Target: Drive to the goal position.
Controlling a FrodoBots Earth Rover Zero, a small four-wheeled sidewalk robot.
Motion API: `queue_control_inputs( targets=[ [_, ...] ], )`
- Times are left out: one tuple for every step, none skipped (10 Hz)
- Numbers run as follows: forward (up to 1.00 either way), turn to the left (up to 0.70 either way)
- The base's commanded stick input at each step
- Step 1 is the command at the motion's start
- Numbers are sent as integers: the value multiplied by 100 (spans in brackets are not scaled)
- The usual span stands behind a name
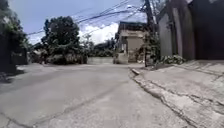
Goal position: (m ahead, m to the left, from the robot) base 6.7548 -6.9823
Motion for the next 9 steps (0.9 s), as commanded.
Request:
queue_control_inputs(
  targets=[
    [100,-10],
    [100,-23],
    [100,-36],
    [100,-37],
    [100,-18],
    [100,-8],
    [100,-2],
    [100,-2],
    [100,-2]
  ],
)
